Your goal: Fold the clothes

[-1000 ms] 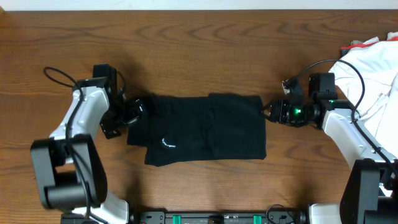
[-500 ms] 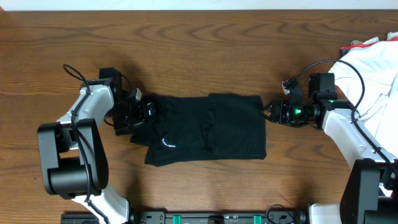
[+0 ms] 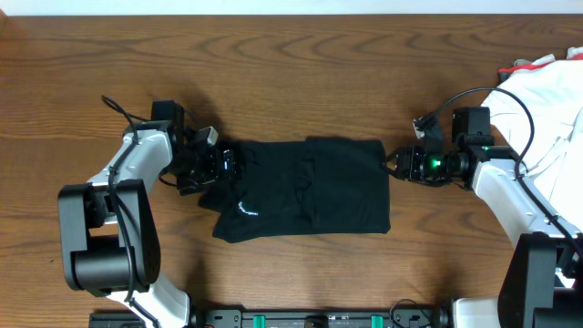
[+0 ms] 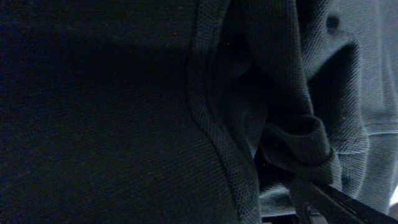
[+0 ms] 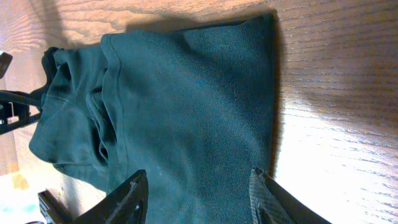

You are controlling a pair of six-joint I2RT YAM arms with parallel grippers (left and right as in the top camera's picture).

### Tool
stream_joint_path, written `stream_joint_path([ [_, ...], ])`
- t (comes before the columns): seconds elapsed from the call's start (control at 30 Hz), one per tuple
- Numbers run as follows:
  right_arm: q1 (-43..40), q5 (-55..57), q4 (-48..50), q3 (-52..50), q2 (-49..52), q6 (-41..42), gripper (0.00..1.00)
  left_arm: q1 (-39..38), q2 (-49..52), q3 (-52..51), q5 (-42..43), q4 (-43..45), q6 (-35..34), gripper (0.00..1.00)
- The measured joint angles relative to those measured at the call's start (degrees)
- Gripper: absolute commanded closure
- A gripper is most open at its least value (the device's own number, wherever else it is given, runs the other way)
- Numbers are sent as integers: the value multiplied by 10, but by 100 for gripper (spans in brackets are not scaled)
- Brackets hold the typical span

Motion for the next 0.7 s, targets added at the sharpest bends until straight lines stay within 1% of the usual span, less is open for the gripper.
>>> stream_joint_path([
  [0.13, 0, 0, -1, 0, 0, 0, 50, 20, 1, -3, 29, 2, 5, 6],
  [0.27, 0, 0, -2, 0, 0, 0, 50, 55, 4, -13, 90, 9, 23, 2],
  [0.37, 0, 0, -1, 0, 0, 0, 50, 73, 8, -17, 128, 12, 33, 2],
  [0.47, 0, 0, -1, 0, 0, 0, 50, 72, 9, -20, 142, 20, 39, 0],
  [0.63, 0, 0, -2, 0, 0, 0, 50, 44, 9, -27, 150, 43, 39, 0],
  [0.67, 0, 0, -2, 0, 0, 0, 50, 39, 8, -26, 146, 45, 37, 0],
  [0.7, 0, 0, -2, 0, 0, 0, 50, 31, 6, -26, 139, 47, 30, 4],
])
